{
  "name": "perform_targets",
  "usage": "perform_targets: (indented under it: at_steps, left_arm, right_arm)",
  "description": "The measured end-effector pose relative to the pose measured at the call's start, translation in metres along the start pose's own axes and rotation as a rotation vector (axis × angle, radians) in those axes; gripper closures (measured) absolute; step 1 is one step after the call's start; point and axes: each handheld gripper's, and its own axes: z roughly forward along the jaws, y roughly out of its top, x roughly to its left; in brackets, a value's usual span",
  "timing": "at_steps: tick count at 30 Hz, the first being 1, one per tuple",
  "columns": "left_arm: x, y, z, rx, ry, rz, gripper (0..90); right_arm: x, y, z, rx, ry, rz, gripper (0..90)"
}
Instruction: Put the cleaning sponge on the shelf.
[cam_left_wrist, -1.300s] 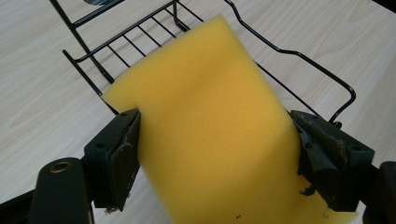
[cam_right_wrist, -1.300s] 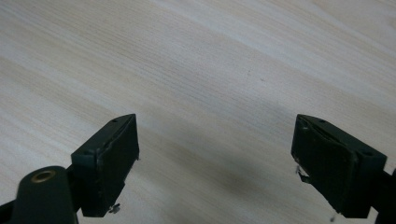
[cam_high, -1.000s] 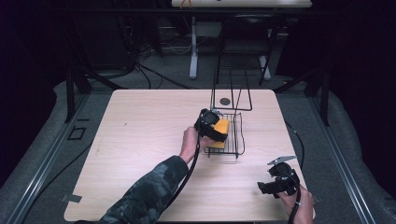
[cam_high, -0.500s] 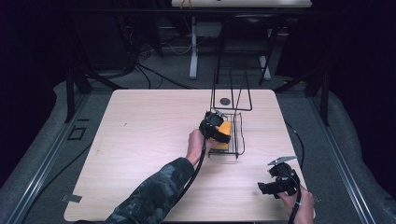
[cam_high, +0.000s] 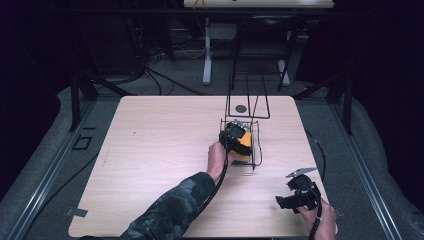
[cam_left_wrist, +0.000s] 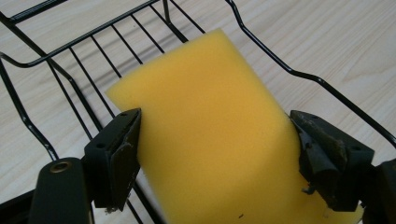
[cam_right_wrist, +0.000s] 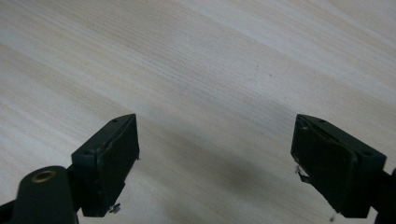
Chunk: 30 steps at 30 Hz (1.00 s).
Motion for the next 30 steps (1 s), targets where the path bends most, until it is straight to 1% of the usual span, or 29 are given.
perform_targets:
  at_steps: [3, 9, 11, 13, 16, 18, 22, 24, 27, 30]
  left_arm:
    - [-0.003, 0.001, -0.002, 0.013, 0.020, 0.002, 19.3]
    - [-0.004, -0.001, -0.003, 0.023, 0.024, 0.000, 17.3]
    - [-0.003, -0.001, -0.003, 0.022, 0.022, -0.008, 16.6]
    - [-0.002, -0.002, -0.005, 0.016, 0.022, -0.015, 15.7]
    - [-0.001, -0.003, -0.006, 0.015, 0.024, -0.012, 14.3]
    - [-0.002, -0.004, -0.008, 0.000, 0.033, -0.010, 12.7]
    - [-0.001, -0.005, -0.010, -0.009, 0.028, -0.012, 10.5]
    - [0.000, -0.006, -0.011, -0.010, 0.028, -0.006, 10.0]
    - [0.001, -0.008, -0.016, -0.016, 0.027, -0.005, 9.8]
    - [0.005, -0.009, -0.026, -0.036, 0.016, -0.005, 9.3]
  right_arm:
    - [0.000, 0.000, 0.000, 0.004, 0.002, 0.004, 14.7]
    - [-0.001, -0.001, 0.000, -0.002, 0.005, 0.007, 14.7]
    - [-0.001, -0.001, 0.000, -0.001, 0.004, 0.005, 14.7]
    - [-0.001, -0.001, 0.000, -0.001, 0.002, 0.004, 14.7]
    - [-0.001, -0.001, -0.001, 0.000, 0.003, 0.003, 14.6]
    - [-0.001, -0.001, -0.001, -0.002, 0.002, 0.005, 14.6]
    - [-0.002, -0.001, 0.000, 0.003, 0.003, 0.007, 14.5]
    - [-0.001, -0.001, -0.001, 0.000, 0.003, 0.013, 14.5]
    - [-0.002, -0.001, -0.002, 0.000, 0.005, 0.016, 14.4]
    - [-0.001, -0.001, -0.002, -0.003, 0.010, 0.021, 14.4]
